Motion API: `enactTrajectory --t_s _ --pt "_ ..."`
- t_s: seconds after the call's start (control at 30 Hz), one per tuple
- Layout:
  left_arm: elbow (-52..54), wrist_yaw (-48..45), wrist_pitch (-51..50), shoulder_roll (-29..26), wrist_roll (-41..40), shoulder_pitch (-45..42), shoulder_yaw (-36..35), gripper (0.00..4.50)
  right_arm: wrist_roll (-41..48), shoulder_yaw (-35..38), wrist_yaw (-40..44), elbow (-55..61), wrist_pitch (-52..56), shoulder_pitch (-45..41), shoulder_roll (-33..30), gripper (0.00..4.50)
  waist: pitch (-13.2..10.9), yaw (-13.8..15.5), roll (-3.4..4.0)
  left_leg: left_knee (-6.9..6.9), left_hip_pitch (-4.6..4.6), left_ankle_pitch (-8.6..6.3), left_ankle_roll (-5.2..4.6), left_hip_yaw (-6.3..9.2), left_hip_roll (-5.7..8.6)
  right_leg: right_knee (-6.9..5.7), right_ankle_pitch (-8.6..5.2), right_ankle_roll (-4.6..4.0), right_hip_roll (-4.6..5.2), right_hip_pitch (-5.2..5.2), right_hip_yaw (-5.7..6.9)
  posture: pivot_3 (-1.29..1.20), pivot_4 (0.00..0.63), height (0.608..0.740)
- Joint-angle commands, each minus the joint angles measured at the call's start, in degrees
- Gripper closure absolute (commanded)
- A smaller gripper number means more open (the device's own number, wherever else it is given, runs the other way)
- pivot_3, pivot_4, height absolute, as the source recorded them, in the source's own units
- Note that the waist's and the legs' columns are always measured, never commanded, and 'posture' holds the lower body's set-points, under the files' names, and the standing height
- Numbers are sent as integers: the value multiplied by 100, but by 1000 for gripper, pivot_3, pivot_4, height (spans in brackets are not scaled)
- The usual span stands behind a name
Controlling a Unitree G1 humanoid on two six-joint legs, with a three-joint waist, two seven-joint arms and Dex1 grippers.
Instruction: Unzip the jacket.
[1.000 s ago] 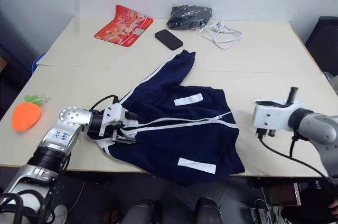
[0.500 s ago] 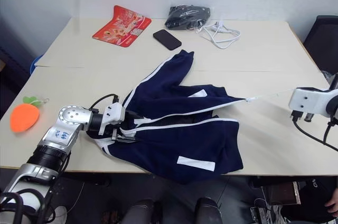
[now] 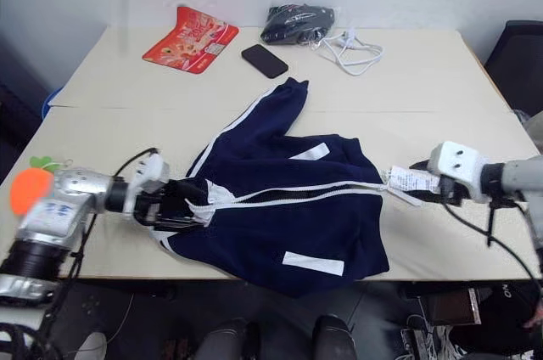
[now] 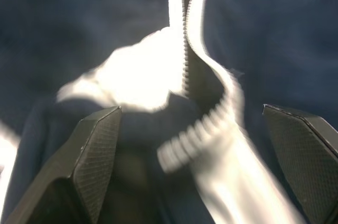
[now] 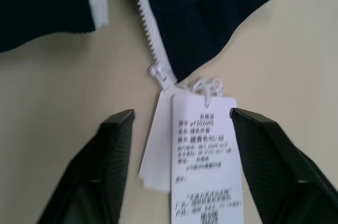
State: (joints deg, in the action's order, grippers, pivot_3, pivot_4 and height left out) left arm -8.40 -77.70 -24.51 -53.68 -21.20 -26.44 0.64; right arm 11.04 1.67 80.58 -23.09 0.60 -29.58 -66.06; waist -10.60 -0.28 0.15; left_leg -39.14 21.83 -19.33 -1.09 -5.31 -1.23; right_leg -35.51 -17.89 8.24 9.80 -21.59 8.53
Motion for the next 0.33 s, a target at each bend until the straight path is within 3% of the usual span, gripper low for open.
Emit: enactTrajectory --t_s 0.03,0.07,0.2,0.33 --pt "389 -282 52 -698 -170 234 -687 0 325 200 993 -342 575 -356 -612 299 -2 -5 4 0 0 0 0 0 -3 0 0 0 0 0 0 0 150 740" --pt "317 -386 359 -966 -55 403 -865 0 433 151 1119 -497 702 -479 -792 22 -3 -9 6 2 0 -1 0 -2 -22 4 0 0 0 0 0 0 150 740" --pt "50 -750 413 -1796 -200 647 -1618 0 1376 -63 1192 -813 1559 -936 -1364 22 -19 -9 17 1 -1 -5 -1 -16 -27 7 -1 -1 -1 -1 0 0 150 740" --pt "-133 -875 496 -2116 -252 752 -2027 0 1939 -180 1192 -995 1878 -1081 -1550 22 -22 -11 21 -1 6 -9 4 -23 -33 9 -1 -2 -8 -8 0 0 150 740"
